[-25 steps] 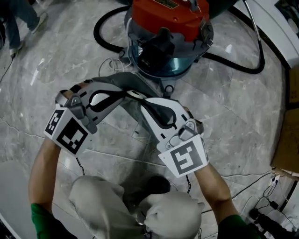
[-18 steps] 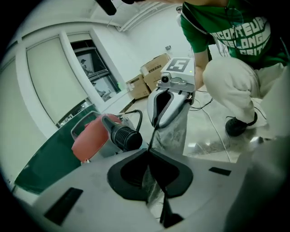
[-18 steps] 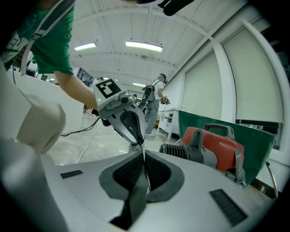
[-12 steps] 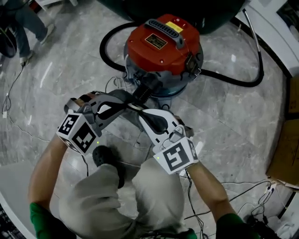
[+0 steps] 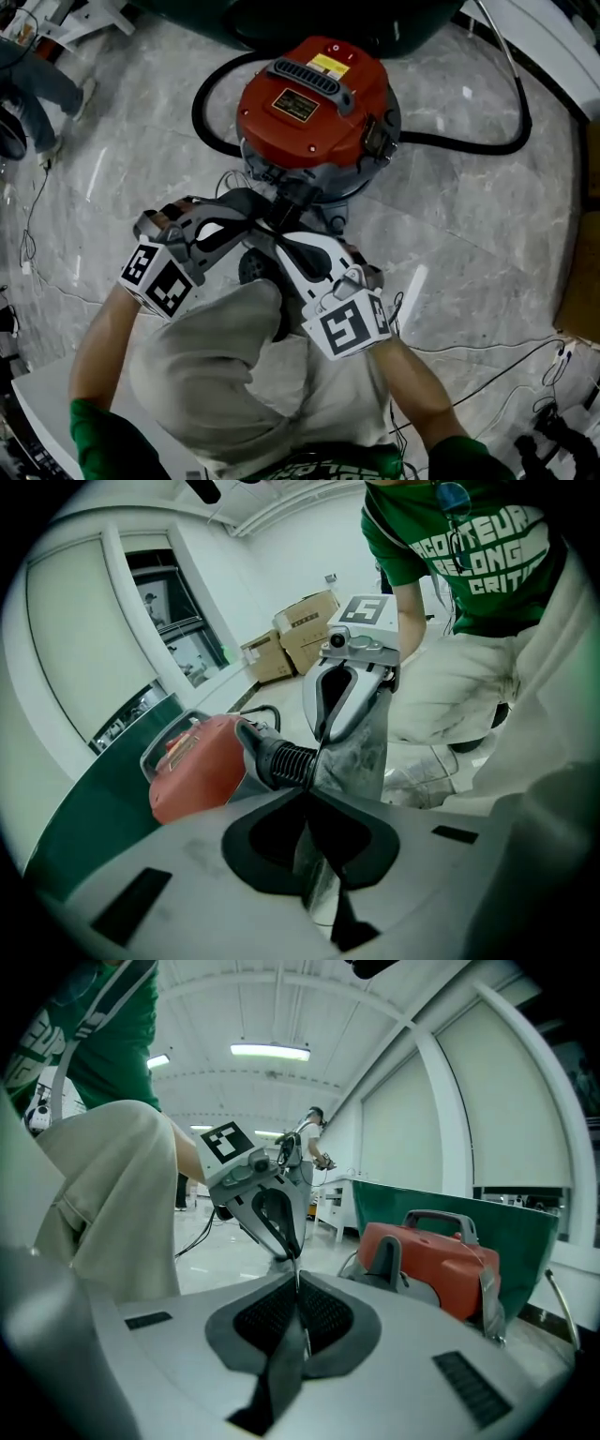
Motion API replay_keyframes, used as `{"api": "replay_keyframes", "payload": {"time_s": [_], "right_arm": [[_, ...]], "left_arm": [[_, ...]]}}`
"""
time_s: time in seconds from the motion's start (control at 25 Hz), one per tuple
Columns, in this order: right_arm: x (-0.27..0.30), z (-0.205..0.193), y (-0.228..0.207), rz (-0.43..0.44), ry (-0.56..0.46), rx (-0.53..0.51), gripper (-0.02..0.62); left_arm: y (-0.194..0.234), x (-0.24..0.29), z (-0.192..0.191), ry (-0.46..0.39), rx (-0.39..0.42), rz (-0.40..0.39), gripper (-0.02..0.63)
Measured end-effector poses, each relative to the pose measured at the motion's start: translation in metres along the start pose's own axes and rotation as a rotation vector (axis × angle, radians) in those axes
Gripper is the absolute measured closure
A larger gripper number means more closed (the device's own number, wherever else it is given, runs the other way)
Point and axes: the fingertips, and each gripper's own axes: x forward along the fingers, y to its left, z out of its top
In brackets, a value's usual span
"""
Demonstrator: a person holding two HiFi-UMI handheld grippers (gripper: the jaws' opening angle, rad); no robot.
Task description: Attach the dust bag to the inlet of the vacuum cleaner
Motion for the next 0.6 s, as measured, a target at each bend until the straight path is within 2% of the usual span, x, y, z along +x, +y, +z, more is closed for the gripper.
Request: {"api": "replay_keyframes", "payload": {"time_s": [0.2, 0.44, 0.6], "right_arm": [[-0.001, -0.001, 0.0, -0.022, 0.022, 0.01, 0.58], [-0.006, 0.004, 0.0, -0.022, 0.054, -0.021, 0.58], [-0.006, 0.006, -0.009, -0.028, 0.064, 0.015, 0.58]], "left_arm": [[-0.001, 0.001, 0.001, -0.018, 0.057, -0.013, 0.589], [-0.002, -0.002, 0.006, -0.032, 0.057, 0.012, 0.589], [0.009, 0.001, 0.008, -0.031, 0.04, 0.028, 0.586]]}}
